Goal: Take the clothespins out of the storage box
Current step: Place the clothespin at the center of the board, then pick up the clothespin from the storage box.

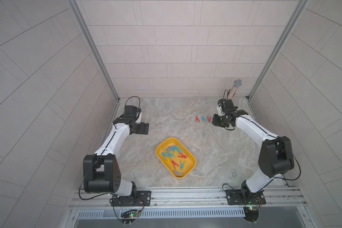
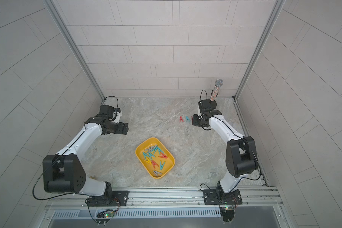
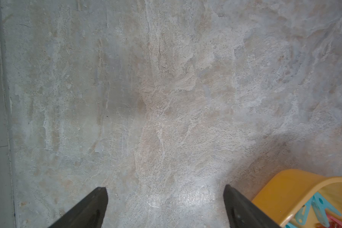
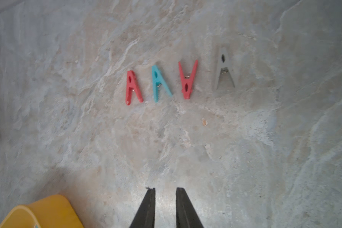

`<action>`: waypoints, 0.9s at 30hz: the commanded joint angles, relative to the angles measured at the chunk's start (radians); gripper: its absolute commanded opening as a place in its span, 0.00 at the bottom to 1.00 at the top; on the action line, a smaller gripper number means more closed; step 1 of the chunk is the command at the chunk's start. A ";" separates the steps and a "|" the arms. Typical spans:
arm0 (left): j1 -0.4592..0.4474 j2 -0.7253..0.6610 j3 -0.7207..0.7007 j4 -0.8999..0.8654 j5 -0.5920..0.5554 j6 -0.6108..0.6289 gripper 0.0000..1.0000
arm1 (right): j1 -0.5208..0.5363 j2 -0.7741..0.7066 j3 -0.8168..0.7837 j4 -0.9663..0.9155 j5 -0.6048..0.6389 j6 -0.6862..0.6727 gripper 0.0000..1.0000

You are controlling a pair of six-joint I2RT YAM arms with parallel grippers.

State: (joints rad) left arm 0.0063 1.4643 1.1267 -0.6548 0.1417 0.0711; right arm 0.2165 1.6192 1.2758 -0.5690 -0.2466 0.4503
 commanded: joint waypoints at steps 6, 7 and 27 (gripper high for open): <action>0.008 0.014 0.008 -0.031 0.005 0.006 1.00 | 0.194 -0.183 -0.130 0.035 0.002 -0.063 0.22; 0.007 0.014 0.008 -0.031 0.005 0.005 1.00 | 0.215 -0.198 -0.138 0.043 0.000 -0.069 0.22; 0.009 0.014 0.005 -0.029 -0.019 0.007 1.00 | 0.644 -0.196 -0.217 0.144 0.010 -0.191 0.23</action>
State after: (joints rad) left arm 0.0067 1.4738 1.1267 -0.6651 0.1352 0.0711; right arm 0.8227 1.3956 1.0473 -0.4221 -0.2630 0.3031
